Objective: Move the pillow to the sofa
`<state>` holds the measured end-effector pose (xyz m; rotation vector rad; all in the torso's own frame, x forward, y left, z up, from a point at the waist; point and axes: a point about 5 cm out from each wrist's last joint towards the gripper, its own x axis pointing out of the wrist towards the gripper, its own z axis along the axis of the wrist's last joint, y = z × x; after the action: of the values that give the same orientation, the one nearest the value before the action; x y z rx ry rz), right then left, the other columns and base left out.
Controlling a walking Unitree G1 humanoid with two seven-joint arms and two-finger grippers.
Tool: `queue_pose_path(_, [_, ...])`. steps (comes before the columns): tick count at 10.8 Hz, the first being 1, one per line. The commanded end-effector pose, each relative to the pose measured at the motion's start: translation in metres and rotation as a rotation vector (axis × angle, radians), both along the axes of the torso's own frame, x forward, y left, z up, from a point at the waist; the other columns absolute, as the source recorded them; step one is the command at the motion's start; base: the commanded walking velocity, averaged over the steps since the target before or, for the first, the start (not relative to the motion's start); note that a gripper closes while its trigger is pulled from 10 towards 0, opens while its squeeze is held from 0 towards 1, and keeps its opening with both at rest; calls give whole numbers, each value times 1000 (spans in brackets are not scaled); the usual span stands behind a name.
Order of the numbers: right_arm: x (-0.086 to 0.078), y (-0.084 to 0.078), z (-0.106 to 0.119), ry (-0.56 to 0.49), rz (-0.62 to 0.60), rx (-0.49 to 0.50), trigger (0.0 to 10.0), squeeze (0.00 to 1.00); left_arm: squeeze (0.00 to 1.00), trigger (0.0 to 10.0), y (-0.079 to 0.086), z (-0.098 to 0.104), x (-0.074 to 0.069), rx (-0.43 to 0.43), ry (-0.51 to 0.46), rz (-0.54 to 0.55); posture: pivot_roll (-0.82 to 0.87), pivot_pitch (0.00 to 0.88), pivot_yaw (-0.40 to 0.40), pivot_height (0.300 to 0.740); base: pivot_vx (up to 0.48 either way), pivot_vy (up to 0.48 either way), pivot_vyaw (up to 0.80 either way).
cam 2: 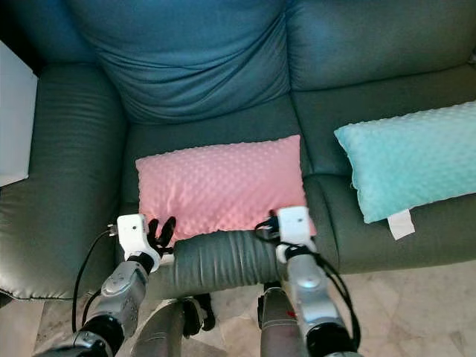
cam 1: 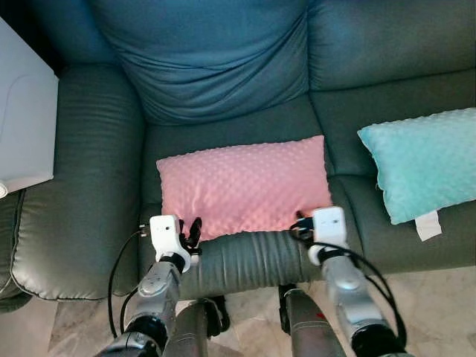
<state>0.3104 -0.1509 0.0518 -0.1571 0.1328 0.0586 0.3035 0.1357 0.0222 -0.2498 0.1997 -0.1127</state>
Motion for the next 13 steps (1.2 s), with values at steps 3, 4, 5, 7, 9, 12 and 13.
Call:
queue_pose_path(3, [-1,4,3,9,-29,36,10000,1000,1000,10000,8,-8,-11,-19,2,21,-235,342,137,740,0,0,0])
queue_pose_path(4, [2,6,7,-1,-32,45,10000,1000,1000,10000,10,-5,-10,-10,-9,20,-236,316,135,740,0,0,0])
queue_pose_path(5, [7,12,14,-17,-23,59,10000,1000,1000,10000,17,2,-6,-4,-39,27,-232,274,134,740,0,0,0])
queue_pose_path(7, [15,21,26,-45,26,90,10000,1000,1000,10000,36,13,-7,18,-96,79,-222,212,128,740,0,0,0])
queue_pose_path(9, [21,27,38,-77,76,91,10000,1000,1000,10000,52,18,-13,33,-111,138,-214,159,117,740,0,0,0])
queue_pose_path(12, [20,25,37,-35,101,94,10000,1000,1000,10000,67,11,-39,95,-31,173,-200,111,102,740,0,0,0])
queue_pose_path(13, [19,26,35,-20,117,94,10000,1000,1000,10000,68,13,-44,119,-27,164,-197,104,103,740,0,0,0])
